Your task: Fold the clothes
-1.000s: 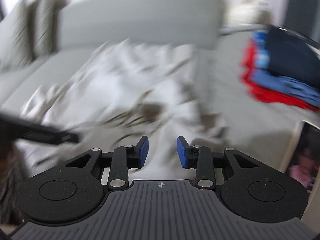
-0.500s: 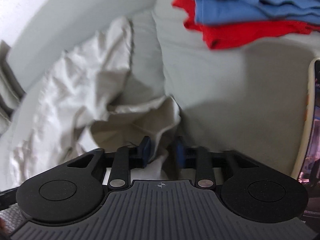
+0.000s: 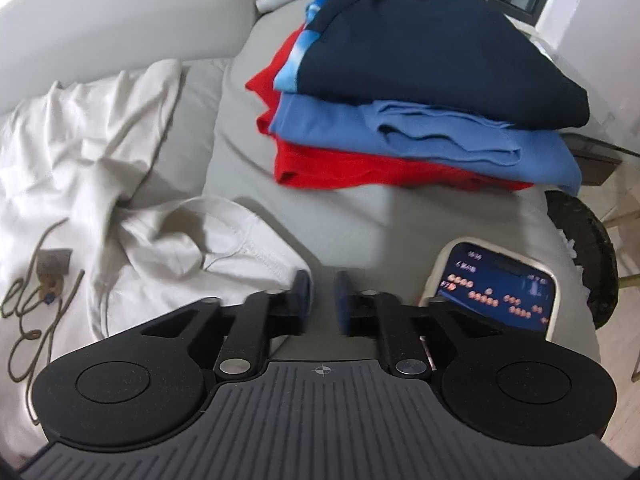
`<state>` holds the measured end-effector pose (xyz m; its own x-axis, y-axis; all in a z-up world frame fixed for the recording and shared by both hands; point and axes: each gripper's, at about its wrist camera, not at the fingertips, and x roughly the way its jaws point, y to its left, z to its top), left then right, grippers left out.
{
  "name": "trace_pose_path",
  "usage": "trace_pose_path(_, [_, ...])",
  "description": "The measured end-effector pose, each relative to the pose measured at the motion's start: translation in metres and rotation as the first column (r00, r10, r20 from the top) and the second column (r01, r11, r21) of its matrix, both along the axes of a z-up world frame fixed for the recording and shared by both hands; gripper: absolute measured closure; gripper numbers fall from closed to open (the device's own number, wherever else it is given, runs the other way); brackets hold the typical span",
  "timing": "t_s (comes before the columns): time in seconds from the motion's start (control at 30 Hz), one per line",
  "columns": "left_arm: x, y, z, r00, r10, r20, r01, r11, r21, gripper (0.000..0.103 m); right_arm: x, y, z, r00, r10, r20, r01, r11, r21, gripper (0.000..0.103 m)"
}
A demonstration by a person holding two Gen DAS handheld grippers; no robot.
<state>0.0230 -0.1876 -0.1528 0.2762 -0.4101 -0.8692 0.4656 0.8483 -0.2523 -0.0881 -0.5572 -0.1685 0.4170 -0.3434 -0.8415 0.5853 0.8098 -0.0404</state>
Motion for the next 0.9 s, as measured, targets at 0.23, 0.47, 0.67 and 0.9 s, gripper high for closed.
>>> trace_pose_path(0.23, [0.003, -0.005, 0.007, 1.000, 0.006, 0.016, -0.005, 1.000, -0.023, 0.045, -0.007, 0.017, 0.031, 0.973, 0.155, 0.172, -0.157, 0.988, -0.004, 0.069])
trace_pose_path(0.47, [0.027, -0.021, 0.002, 1.000, 0.016, 0.021, -0.016, 1.000, -0.025, 0.045, 0.015, 0.007, 0.022, 0.987, 0.098, 0.128, -0.096, 0.995, -0.019, 0.055])
trace_pose_path(0.67, [0.031, -0.021, -0.005, 1.000, 0.016, -0.005, -0.016, 1.000, -0.020, 0.045, 0.047, 0.016, -0.016, 0.933, 0.340, 0.116, -0.352, 0.929, 0.113, 0.057])
trace_pose_path(0.9, [0.034, -0.014, -0.012, 0.999, 0.044, -0.030, -0.045, 0.999, -0.004, 0.045, 0.072, 0.012, -0.040, 0.889, 0.444, 0.108, -0.457, 0.862, 0.221, 0.098])
